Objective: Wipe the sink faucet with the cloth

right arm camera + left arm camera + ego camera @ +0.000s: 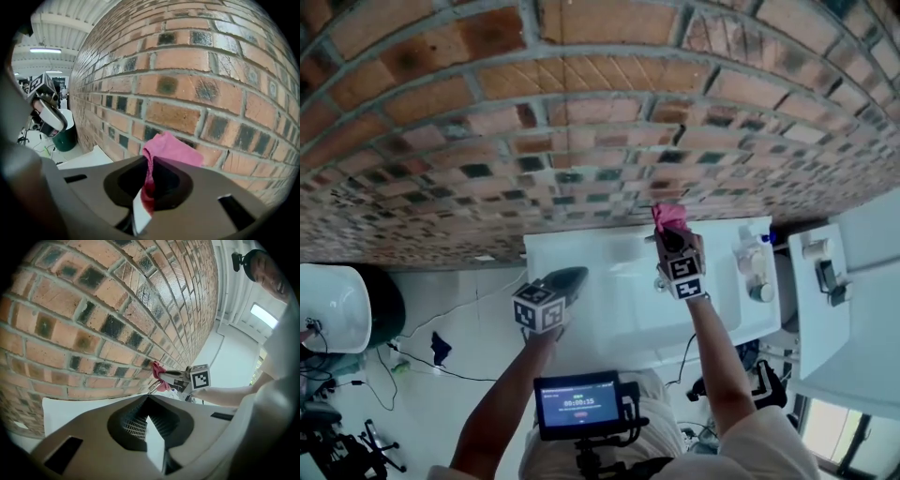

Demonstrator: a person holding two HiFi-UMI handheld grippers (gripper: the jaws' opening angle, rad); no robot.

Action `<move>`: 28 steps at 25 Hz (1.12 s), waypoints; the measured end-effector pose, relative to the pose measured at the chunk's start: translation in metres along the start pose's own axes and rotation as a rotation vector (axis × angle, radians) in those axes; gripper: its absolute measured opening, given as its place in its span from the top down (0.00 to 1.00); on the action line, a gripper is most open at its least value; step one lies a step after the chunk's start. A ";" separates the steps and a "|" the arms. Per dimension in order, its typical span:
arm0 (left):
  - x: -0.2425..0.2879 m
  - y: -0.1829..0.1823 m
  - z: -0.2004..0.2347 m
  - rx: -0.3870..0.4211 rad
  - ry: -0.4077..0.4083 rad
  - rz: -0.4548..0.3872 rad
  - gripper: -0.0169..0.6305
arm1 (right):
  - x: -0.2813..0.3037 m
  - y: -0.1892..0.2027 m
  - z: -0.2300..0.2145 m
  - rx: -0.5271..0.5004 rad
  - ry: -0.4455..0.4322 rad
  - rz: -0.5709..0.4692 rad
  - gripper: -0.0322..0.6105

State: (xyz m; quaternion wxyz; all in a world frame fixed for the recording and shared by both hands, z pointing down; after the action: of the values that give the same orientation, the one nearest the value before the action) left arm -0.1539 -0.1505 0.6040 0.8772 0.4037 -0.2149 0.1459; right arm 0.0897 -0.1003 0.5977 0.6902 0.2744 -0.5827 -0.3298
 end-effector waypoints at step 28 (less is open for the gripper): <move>-0.030 0.032 0.004 -0.024 -0.035 -0.014 0.97 | 0.038 0.015 0.045 0.071 0.108 0.017 0.92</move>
State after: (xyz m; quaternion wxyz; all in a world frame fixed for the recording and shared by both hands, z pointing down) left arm -0.1943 -0.1356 0.6118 0.8790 0.3972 -0.2293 0.1302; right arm 0.0512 -0.1200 0.6403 0.7133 0.3112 -0.5582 -0.2878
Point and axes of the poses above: the fingertips, and each gripper's own axes: x forward along the fingers, z to its left, y out of its underside, the point moved 5 cm from there along -x, backward along the fingers, and after that the axes turned 8 degrees about z, right-handed, at the moved point
